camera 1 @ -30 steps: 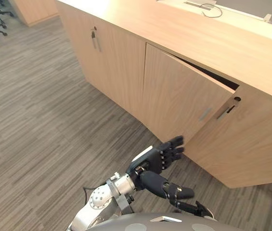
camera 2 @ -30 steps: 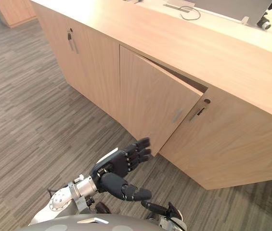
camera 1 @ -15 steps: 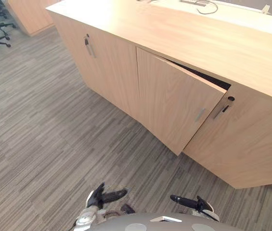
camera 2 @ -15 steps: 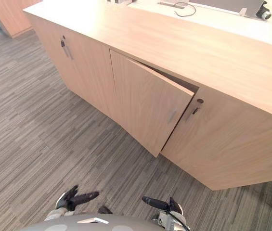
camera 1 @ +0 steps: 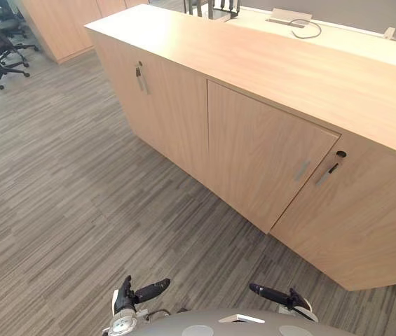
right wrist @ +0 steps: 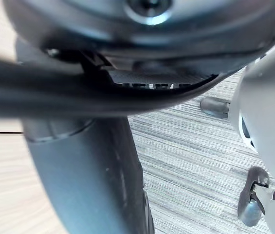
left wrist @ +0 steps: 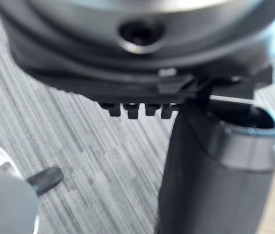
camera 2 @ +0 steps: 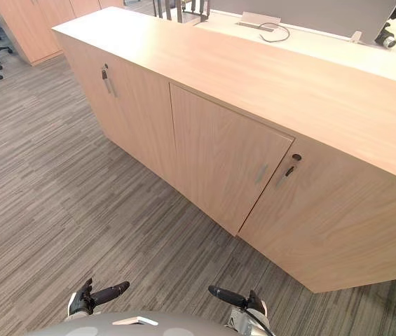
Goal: Walk over to the cabinet, pick up the folder, carry it to the office cabinet, place the folder inside the office cabinet, then close the office cabinet door
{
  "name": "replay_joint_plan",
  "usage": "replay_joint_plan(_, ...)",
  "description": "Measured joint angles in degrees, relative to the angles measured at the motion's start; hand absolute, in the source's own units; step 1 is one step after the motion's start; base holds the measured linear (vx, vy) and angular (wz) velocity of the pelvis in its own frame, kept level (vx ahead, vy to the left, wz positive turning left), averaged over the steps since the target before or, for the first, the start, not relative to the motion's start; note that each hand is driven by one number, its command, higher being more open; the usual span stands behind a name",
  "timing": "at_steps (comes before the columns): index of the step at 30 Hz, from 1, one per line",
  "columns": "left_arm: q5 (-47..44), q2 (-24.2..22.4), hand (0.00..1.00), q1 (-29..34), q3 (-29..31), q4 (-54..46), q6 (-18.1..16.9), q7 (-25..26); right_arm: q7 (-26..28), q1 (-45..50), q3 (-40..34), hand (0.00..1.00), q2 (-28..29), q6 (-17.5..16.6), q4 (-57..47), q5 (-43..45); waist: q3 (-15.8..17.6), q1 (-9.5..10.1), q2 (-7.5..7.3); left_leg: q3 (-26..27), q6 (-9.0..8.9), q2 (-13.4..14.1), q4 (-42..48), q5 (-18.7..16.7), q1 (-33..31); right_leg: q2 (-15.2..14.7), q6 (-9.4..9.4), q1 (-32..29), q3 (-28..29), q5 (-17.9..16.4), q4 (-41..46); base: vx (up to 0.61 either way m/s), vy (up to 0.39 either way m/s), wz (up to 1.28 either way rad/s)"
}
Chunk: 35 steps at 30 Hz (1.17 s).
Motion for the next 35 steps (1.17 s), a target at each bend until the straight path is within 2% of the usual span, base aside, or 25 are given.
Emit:
replay_joint_plan(6,-4.2,1.9,1.0,-1.4,-6.2,2.5,0.1,-6.9,2.3,-1.0,-0.1,1.0,1.9,0.1,0.1,-0.6,-0.6,-0.62,-1.32,0.4,-0.29,0.0,0.0,0.1,1.7,0.4,0.07,1.3,1.2,0.1,-0.4,-0.01,-0.006,-0.09)
replay_joint_plan(13,-2.1,4.1,1.0,-2.9,-10.6,5.2,0.1,-8.8,3.5,-2.4,-6.4,1.0,2.6,0.1,2.5,-0.2,-0.7,-1.41,-1.4,0.4,-0.78,0.3,0.1,0.4,2.7,1.3,0.11,1.3,4.0,0.2,-0.7,-0.04,-0.001,-0.13)
replay_joint_plan(15,-1.8,4.6,1.0,-3.0,-11.7,5.9,0.0,-8.8,3.5,-2.9,-8.1,1.0,2.5,-0.1,3.5,0.4,-0.7,-2.21,-1.82,0.4,-0.81,0.5,0.4,0.4,3.1,1.5,0.19,1.1,5.3,0.2,-0.7,-0.04,0.016,-0.28)
replay_joint_plan(16,-1.9,5.1,1.0,-3.5,-12.0,6.3,0.1,-8.9,3.6,-3.2,-9.0,1.0,2.4,-0.2,4.4,0.7,-0.3,-2.26,-2.44,0.0,-1.04,1.4,3.5,-0.9,2.8,1.4,0.19,1.0,6.8,0.4,-0.7,0.0,-0.023,-0.55)
replay_joint_plan(17,-1.8,5.7,1.0,-4.0,-11.9,6.2,-0.1,-8.9,3.7,-3.5,-9.1,1.0,2.2,-0.3,5.4,2.3,0.3,-2.11,-2.89,-3.6,-0.56,5.4,13.9,-5.6,0.1,1.7,0.07,0.4,8.7,0.5,-0.3,0.0,-0.056,-0.65)
replay_joint_plan(18,-1.9,5.9,1.0,-4.3,-11.8,6.3,-0.1,-8.7,3.8,-3.6,-9.1,1.0,2.0,-0.4,5.7,2.8,0.5,-2.19,-2.66,-7.6,-0.14,7.7,19.7,-7.7,-2.2,2.2,-0.04,0.2,9.6,0.6,-0.1,-0.03,-0.092,-0.82)
replay_joint_plan(19,-2.0,5.6,1.0,-5.0,-11.9,6.6,-0.1,-8.4,3.8,-3.6,-8.9,1.0,1.3,-0.7,5.9,2.8,1.2,-1.98,-1.92,-19.7,-1.07,10.0,27.4,-11.7,-6.7,3.6,-0.42,-0.4,11.9,0.8,0.1,-0.09,0.027,-1.05)
replay_joint_plan(20,-2.0,4.9,1.0,-5.3,-12.4,6.7,-0.2,-8.4,3.8,-4.2,-8.9,1.0,-0.8,-1.0,7.0,2.8,2.1,-1.59,0.55,-32.6,-4.06,9.2,28.8,-15.0,-8.0,5.0,-0.96,-1.4,15.0,1.1,0.4,-0.11,0.126,-1.19)
replay_joint_plan(21,-2.2,4.6,1.0,-5.4,-12.4,6.9,-0.1,-8.6,3.7,-4.4,-8.9,1.0,-1.7,-1.2,7.3,2.9,2.5,-1.44,1.52,-37.8,-6.11,8.3,28.6,-16.6,-7.9,5.7,-0.93,-1.7,16.6,1.2,0.5,-0.12,0.239,-1.27)
replay_joint_plan(23,-2.3,4.3,1.0,-6.3,-11.6,6.9,0.0,-7.6,3.2,-3.0,-8.0,1.0,-1.9,-1.0,7.5,4.4,3.8,-0.82,0.76,-47.4,-5.19,3.5,28.3,-16.6,-5.1,6.0,-0.77,-2.8,21.9,2.3,0.0,-0.11,0.153,-1.13)
replay_joint_plan(24,-2.3,4.3,1.0,-6.6,-11.6,6.9,0.0,-7.1,3.2,-2.3,-7.4,1.0,-1.8,-1.0,7.3,5.0,4.2,-0.77,0.3,-48.7,-5.19,3.0,29.4,-16.6,-5.3,6.0,-0.7,-2.6,23.0,2.9,-0.6,-0.08,0.084,-0.97)
replay_joint_plan(25,-2.2,4.2,1.0,-6.9,-10.7,6.9,0.0,-6.7,3.0,-1.9,-6.3,1.0,-2.0,-1.0,7.2,5.6,4.4,-0.64,-0.19,-53.1,-5.03,1.5,30.7,-16.9,-5.9,5.9,-0.58,-2.8,25.2,4.2,-1.5,-0.04,0.085,-0.67)
replay_joint_plan(26,-2.3,4.0,1.0,-7.0,-10.0,6.9,-0.1,-6.8,2.9,-1.9,-5.6,1.0,-2.0,-1.0,7.2,5.7,4.4,-0.64,-0.31,-55.1,-4.73,0.9,30.6,-17.2,-5.7,5.9,-0.47,-3.1,26.1,4.8,-2.0,-0.06,0.154,-1.0)
replay_joint_plan(28,-2.3,3.1,1.0,-6.9,-7.3,7.0,-0.1,-6.4,3.4,-1.8,-1.9,1.0,-2.0,-1.3,6.1,6.1,4.7,-0.71,0.07,-51.0,-4.29,1.0,26.9,-18.3,-2.8,6.0,-0.66,-4.2,30.7,7.6,-4.1,-0.07,0.163,-1.08)
replay_joint_plan(29,-2.4,2.9,1.0,-6.9,-6.3,7.0,-0.1,-6.2,3.5,-1.7,-1.2,1.0,-2.1,-1.3,5.7,6.1,4.4,-0.51,-0.39,-49.5,-4.3,1.0,26.1,-18.5,-2.1,5.9,-0.67,-4.7,32.1,8.0,-4.2,-0.07,0.104,-1.09)
replay_joint_plan(31,-2.3,2.6,1.0,-5.8,-5.1,7.4,-0.3,-5.9,3.8,-1.2,1.6,1.0,-2.4,-1.4,5.0,6.3,3.4,-0.87,-0.32,-44.8,-4.12,0.5,23.6,-18.5,-0.4,5.7,-0.6,-6.7,36.0,9.0,-4.3,-0.07,0.073,-1.04)
replay_joint_plan(33,-2.2,2.5,1.0,-6.0,-5.3,8.6,-1.0,-6.1,3.8,-0.1,3.6,1.0,-2.6,-1.7,4.3,6.7,3.0,-1.04,-0.54,-42.3,-3.95,0.4,22.0,-18.1,0.5,5.5,-0.68,-8.0,37.3,9.6,-4.3,-0.03,0.03,-0.79)
replay_joint_plan(35,-2.3,2.4,1.0,-6.0,-5.4,8.8,-1.2,-6.2,3.9,0.2,5.3,1.0,-3.0,-2.0,4.1,7.4,2.9,-1.11,-0.62,-40.4,-3.94,0.2,20.3,-17.7,1.6,5.4,0.03,-8.7,38.0,10.2,-4.3,-0.01,0.005,-0.5)
